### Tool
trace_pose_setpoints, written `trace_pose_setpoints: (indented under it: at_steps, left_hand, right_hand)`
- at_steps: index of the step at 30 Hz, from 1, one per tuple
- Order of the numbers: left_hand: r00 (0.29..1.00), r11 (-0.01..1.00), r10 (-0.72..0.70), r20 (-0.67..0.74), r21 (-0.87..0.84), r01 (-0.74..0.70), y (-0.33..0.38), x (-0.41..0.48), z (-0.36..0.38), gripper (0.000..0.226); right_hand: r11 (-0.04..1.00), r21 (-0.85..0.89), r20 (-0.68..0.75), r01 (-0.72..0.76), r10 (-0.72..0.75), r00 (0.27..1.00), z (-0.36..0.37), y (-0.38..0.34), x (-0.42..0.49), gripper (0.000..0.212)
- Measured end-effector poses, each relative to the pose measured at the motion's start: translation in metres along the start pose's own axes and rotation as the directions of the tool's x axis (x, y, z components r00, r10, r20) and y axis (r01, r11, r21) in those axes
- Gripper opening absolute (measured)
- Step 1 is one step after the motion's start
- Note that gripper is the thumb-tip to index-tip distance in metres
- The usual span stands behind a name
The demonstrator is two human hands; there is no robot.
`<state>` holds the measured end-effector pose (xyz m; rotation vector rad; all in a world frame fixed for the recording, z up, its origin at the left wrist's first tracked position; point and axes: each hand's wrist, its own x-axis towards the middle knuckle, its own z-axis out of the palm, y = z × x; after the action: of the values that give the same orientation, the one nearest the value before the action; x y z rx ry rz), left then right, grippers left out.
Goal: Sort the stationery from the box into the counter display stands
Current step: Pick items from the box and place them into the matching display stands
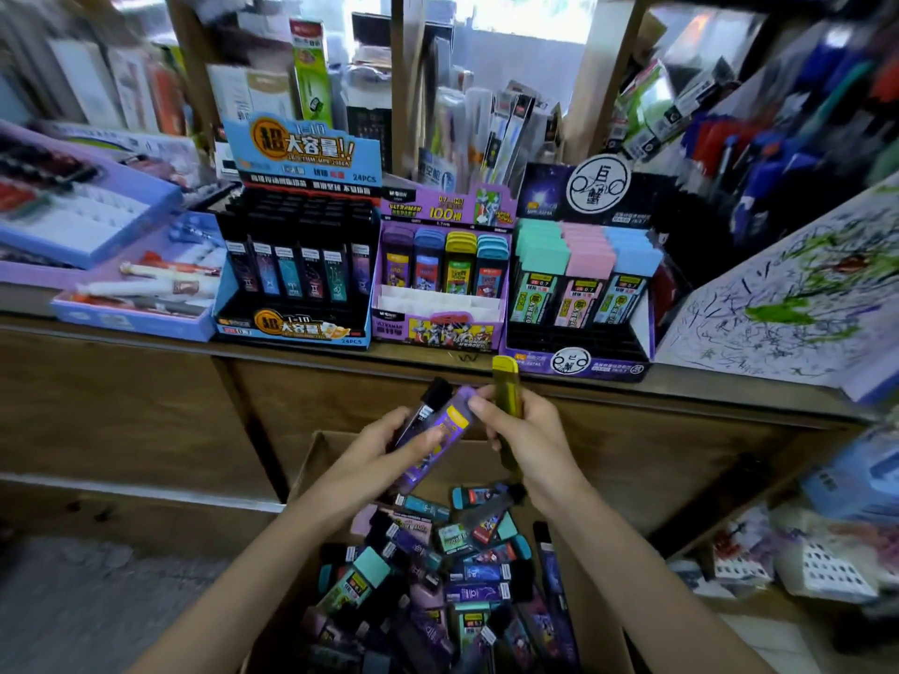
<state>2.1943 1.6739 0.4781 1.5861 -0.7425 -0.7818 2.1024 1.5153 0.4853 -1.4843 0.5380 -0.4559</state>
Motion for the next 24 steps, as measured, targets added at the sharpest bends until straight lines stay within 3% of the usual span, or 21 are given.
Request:
trace_pose_setpoints:
  at_steps: [4,9,13,16,24]
  left_hand:
    - [0.996,0.998,0.067,-0.056,0.022,-0.066,0.010,0.006,0.000,0.032]
    - [0.978,0.987,0.132,-0.160,-0.071,-0.145,0.015,0.014,-0.006,0.013]
    - [0.956,0.976,0.149,-0.254,-0.119,-0.184,0.027,0.019,-0.016,0.023]
    - [0.943,0.971,0.147,-0.299,-0.136,-0.194,0.035,0.023,-0.027,0.032]
    - [0.931,0.964,0.130,-0.342,-0.177,-0.199,0.040,0.031,-0.046,0.027]
  right_hand:
    - [0.999,0.003,-0.007,0.037,-0.037,0.999,0.013,-0.021,0.004,0.007]
    - [0.997,-0.019,0.001,-0.077,0.077,0.997,0.020,-0.044,0.010,0.046]
    - [0.992,-0.107,0.051,0.067,-0.062,0.997,0.014,-0.067,0.019,0.016]
    - [0.982,-0.113,0.070,0.151,-0.144,0.987,0.009,-0.089,0.032,0.007]
    - [0.906,-0.227,-0.121,0.357,-0.390,0.913,0.000,-0.141,0.082,0.017]
